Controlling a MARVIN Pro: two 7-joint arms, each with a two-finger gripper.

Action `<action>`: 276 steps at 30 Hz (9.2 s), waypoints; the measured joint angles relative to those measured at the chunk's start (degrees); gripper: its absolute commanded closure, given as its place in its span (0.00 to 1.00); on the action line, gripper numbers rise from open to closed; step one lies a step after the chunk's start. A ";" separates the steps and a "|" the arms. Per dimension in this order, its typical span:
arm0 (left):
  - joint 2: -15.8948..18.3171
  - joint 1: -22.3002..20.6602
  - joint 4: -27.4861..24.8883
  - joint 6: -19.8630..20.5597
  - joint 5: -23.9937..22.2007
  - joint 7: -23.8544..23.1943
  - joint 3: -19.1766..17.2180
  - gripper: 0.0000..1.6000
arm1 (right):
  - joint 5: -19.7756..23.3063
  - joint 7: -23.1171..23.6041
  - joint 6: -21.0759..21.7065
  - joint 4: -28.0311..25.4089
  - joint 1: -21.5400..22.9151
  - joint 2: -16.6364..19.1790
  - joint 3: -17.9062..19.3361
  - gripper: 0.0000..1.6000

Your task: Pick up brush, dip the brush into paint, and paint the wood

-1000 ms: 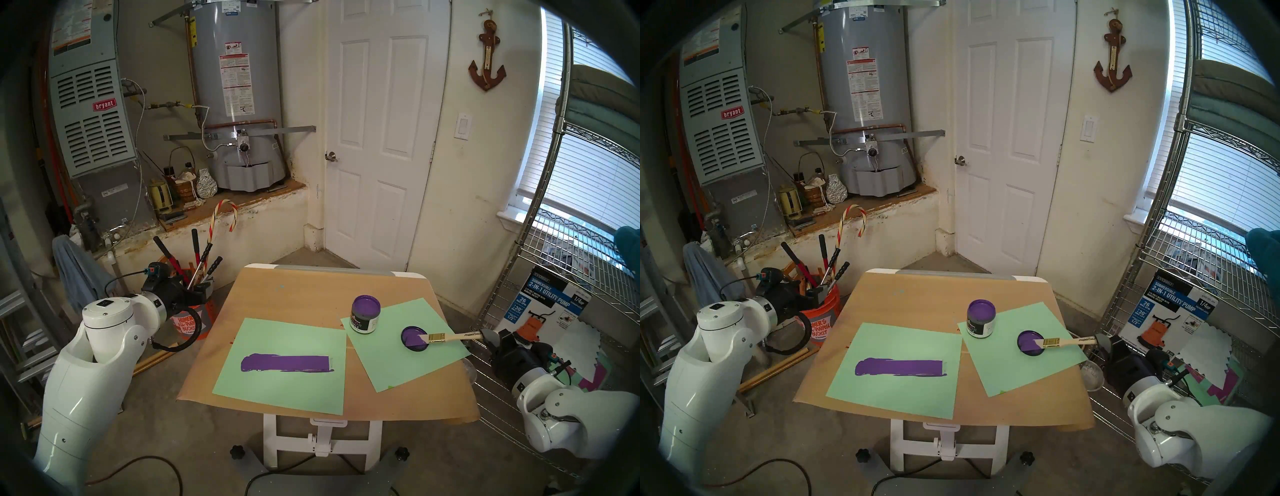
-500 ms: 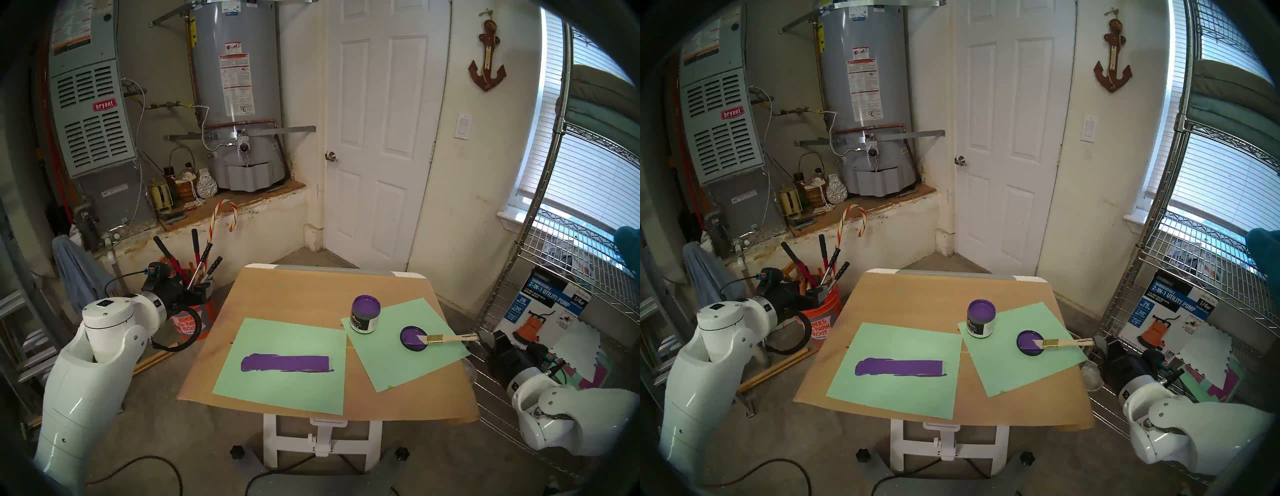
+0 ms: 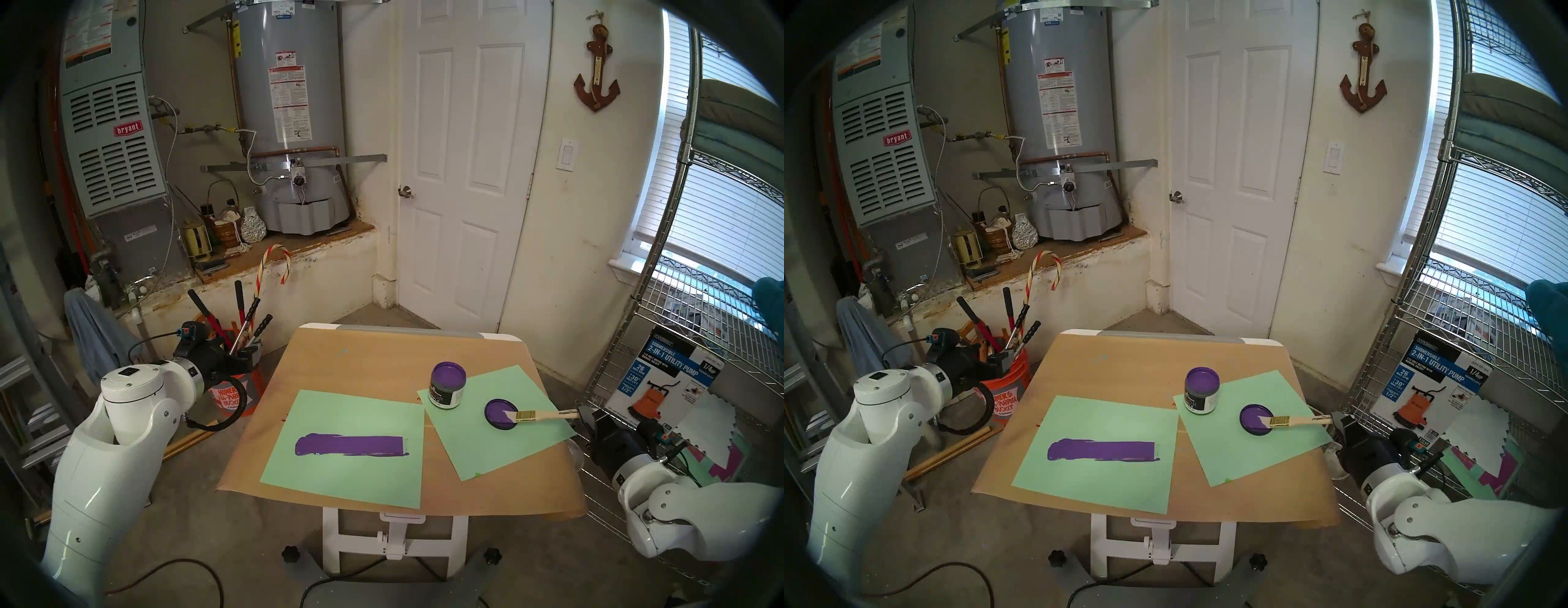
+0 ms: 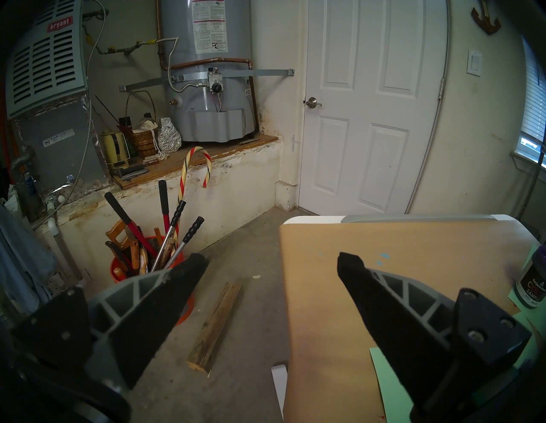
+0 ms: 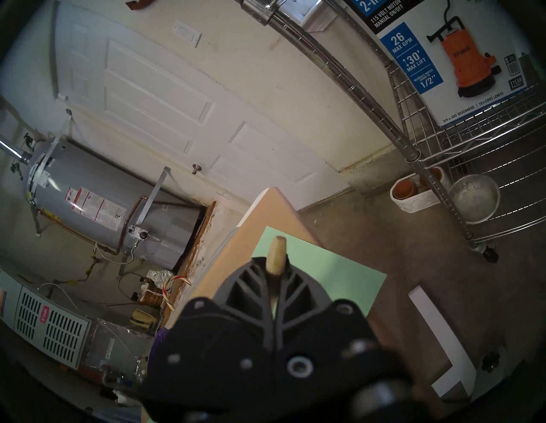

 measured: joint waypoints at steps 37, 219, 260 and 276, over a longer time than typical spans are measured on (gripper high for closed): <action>0.00 0.00 -0.02 0.01 0.00 0.00 -0.01 0.00 | -11.97 -6.47 0.48 5.10 10.24 -7.14 -9.02 0.09; 0.08 -0.13 0.44 -0.01 0.02 -0.07 0.26 0.00 | -71.33 -36.85 35.13 8.96 53.57 -33.73 -25.19 0.00; 0.07 -0.06 0.07 0.00 -0.01 -0.01 0.10 0.00 | -63.67 -21.66 20.35 14.89 50.50 -23.59 -20.63 0.00; 0.07 -0.03 0.02 0.00 -0.01 0.01 0.07 0.00 | -62.44 -19.79 19.40 15.27 50.44 -23.14 -20.18 0.00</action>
